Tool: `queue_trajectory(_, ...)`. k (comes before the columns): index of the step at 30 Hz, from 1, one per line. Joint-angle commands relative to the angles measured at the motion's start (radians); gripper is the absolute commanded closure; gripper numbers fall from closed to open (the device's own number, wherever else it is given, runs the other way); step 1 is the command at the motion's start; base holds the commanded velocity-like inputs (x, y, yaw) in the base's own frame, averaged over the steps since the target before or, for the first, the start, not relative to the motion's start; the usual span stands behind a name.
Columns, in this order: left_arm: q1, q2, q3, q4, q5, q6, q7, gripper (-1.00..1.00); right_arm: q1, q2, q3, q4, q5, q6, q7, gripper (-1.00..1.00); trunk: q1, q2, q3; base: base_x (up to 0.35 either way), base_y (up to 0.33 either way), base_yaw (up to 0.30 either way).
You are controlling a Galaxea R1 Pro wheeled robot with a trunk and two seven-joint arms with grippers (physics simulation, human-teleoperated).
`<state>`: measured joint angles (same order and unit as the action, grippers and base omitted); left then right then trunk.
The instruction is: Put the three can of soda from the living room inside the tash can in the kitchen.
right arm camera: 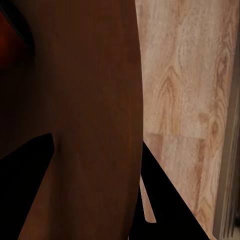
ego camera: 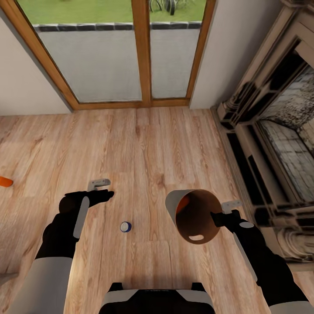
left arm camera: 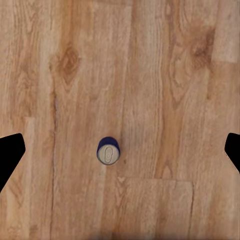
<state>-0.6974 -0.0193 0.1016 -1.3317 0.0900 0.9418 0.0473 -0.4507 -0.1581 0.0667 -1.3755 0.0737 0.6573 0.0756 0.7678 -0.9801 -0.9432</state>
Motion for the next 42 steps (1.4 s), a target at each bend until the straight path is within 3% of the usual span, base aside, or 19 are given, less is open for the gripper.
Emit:
queue_trajectory(1,0.000,0.000,0.000,0.000,0.000,0.000,0.000,-1.00,0.000,0.000,0.001,0.000,-0.009,0.000,0.000,1.00,0.000,0.000,0.000,0.052,0.000,0.000)
queue_trajectory(37,0.004,-0.004,0.001,0.002,0.016,0.001,-0.007,-1.00,0.000,0.000,0.002,0.001,-0.011,0.003,0.001,1.00,0.000,0.000,0.000,-0.023,0.000,0.000)
queue_trajectory(42,0.004,-0.004,0.001,0.007,0.016,0.000,-0.008,-1.00,-0.007,0.002,-0.005,-0.006,-0.012,0.097,0.003,1.00,0.000,0.000,0.000,-0.001,0.000,0.000)
